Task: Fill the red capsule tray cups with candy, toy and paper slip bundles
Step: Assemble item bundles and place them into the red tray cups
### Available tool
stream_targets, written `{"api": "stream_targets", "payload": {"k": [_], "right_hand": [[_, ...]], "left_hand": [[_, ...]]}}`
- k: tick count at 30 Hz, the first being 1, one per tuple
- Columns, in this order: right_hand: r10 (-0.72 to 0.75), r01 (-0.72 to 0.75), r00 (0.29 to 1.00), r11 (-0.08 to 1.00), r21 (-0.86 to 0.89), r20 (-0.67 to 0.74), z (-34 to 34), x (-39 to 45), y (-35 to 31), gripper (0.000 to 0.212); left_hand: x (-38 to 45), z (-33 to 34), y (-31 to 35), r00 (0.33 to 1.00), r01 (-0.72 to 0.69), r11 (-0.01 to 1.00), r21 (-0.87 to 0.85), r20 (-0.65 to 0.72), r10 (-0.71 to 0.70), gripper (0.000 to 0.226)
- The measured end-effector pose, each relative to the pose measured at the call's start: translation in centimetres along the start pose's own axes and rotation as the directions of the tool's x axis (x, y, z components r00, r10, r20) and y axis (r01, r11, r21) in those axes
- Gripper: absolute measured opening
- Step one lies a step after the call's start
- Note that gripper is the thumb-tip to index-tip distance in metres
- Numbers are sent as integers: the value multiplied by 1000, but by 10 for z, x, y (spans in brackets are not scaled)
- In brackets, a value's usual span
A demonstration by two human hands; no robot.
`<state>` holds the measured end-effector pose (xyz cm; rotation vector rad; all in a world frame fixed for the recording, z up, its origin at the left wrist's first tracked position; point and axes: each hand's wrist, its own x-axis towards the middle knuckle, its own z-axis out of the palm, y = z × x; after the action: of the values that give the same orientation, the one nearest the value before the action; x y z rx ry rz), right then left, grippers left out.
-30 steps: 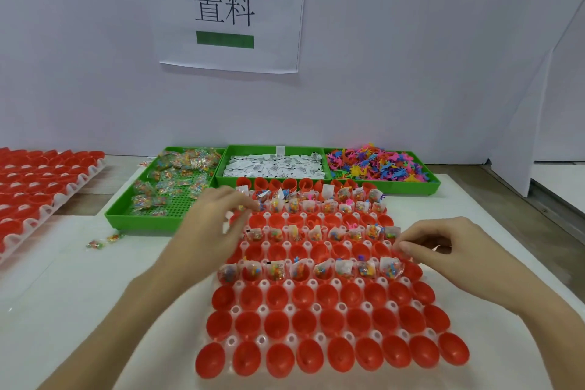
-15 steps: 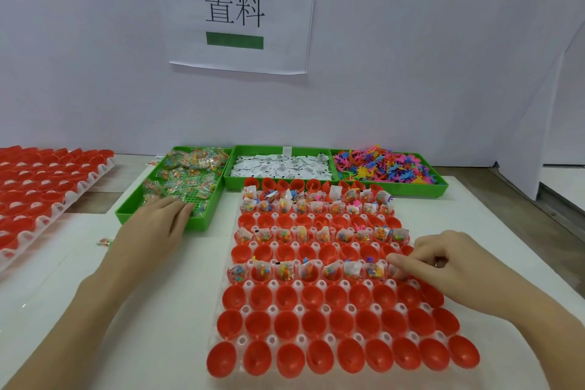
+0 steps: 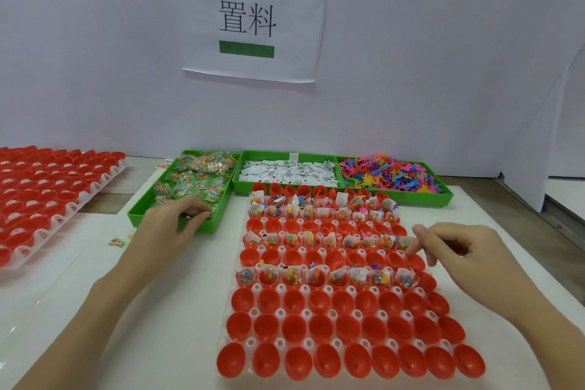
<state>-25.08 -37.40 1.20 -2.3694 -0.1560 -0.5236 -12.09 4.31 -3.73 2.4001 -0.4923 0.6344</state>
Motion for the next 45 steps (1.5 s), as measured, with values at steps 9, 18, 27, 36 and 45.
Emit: {"api": "stream_targets", "payload": {"k": [9, 18, 27, 36, 45], "right_hand": [[-33, 30, 994, 999, -22, -103, 5, 1, 3, 37], [-19, 20, 991, 1000, 0, -135, 12, 1, 9, 42], [6, 7, 996, 990, 144, -94, 22, 2, 1, 33], [-79, 66, 969, 996, 64, 233, 41, 49, -37, 21], [15, 60, 952, 971, -233, 306, 89, 185, -19, 17]], "left_hand": [[-2, 1, 10, 999, 38, 997, -69, -15, -39, 13], [-2, 2, 9, 996, -80, 995, 55, -24, 82, 21], [-3, -8, 35, 989, -12, 973, -229, -146, -22, 25], [-17, 17, 71, 967, -247, 951, -187, -116, 228, 17], [-23, 30, 85, 951, -292, 938, -189, -161, 264, 24]]}}
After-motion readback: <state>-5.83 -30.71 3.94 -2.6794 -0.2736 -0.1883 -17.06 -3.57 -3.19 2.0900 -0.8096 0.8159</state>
